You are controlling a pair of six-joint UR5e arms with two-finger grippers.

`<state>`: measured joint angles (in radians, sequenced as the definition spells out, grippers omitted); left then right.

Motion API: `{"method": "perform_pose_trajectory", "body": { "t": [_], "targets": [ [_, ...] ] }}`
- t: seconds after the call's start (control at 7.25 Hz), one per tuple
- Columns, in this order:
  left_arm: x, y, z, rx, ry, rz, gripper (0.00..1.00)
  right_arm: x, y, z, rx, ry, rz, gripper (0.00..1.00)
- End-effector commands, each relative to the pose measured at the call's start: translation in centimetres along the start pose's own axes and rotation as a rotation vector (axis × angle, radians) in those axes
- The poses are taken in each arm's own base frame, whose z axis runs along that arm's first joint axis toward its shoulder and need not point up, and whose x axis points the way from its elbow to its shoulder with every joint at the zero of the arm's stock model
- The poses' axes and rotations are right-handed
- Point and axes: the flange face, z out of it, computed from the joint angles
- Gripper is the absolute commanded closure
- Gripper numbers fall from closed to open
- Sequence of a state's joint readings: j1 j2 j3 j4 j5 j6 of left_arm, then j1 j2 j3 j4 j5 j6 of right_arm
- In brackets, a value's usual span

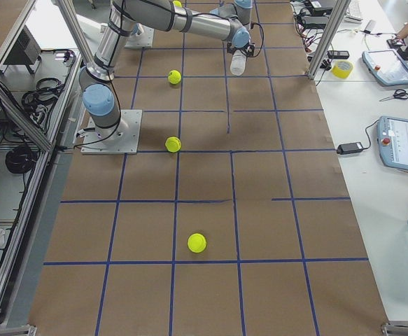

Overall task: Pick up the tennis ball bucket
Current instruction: 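Carry the can with the right gripper toward the left gripper's side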

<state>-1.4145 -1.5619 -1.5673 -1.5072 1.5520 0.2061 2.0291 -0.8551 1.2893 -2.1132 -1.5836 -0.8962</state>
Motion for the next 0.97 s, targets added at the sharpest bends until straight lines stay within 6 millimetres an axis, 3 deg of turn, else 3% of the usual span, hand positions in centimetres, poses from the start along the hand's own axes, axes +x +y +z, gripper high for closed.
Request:
{"method": "perform_pose_trajectory", "body": {
  "t": [0.0, 0.28, 0.69, 0.83],
  "targets": [
    [0.4, 0.8, -0.7, -0.007, 0.001, 0.004, 0.0, -0.5, -4.0, 2.3, 0.003, 0.005, -0.133, 0.28],
    [0.2, 0.7, 0.2, -0.016, -0.005, 0.004, 0.0, -0.6, -4.1, 4.2, -0.012, -0.012, -0.155, 0.21],
    [0.3, 0.7, 0.0, -0.004, -0.009, -0.027, 0.0, -0.7, -4.0, 4.0, -0.024, -0.026, -0.157, 0.0],
    [0.3, 0.7, -0.1, -0.002, -0.003, -0.027, 0.0, -0.6, -3.6, 3.1, -0.047, -0.058, -0.152, 0.0]
  ]
}}
